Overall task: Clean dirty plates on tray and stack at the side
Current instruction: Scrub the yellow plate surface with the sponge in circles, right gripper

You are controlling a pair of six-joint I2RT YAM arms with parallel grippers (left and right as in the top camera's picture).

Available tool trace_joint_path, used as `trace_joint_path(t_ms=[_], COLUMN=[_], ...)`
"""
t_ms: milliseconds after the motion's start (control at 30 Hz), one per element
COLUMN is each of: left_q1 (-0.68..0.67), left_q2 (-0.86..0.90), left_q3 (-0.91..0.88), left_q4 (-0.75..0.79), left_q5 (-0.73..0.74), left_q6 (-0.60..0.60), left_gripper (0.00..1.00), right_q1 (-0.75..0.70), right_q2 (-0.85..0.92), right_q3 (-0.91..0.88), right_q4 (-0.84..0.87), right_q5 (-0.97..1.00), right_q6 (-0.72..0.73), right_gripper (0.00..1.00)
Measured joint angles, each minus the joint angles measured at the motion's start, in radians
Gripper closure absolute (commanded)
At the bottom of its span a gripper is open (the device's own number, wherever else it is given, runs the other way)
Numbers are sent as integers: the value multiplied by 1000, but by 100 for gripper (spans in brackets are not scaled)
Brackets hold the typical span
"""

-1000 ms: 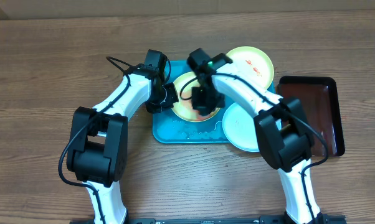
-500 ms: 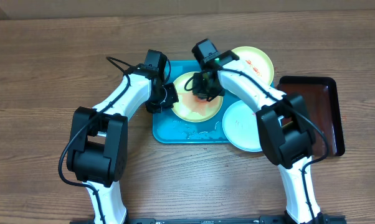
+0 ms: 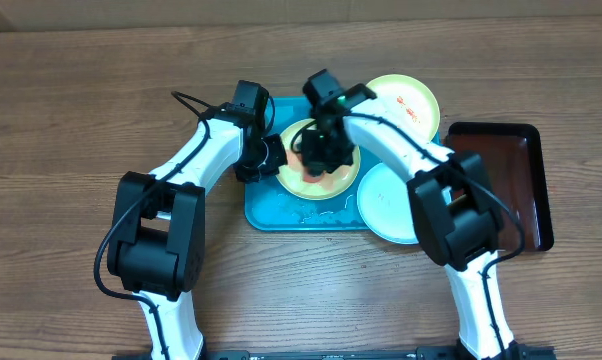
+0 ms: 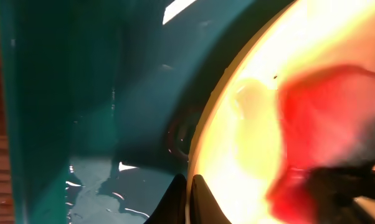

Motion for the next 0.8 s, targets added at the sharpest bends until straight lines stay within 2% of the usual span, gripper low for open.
trace_joint_path(t_ms=[200,433,600,800], left_q1=[-3,-3,-3,-3], left_q2=[0,0,0,0], left_q3=[0,0,0,0], left_q4=[1,1,14,47], left_q5=[5,5,-21,-72], left_q6=[0,0,4,8], left_gripper=[96,96,70,66], right_q1=[-80,-77,-78,-78], right_q2=[0,0,1,2], right_q3=[5,19,19,19], right_q4=[-68,-85,-80,-74], right_q5=[39,72,84,90], right_q6=[18,23,23,23], right_gripper=[96,96,96,96])
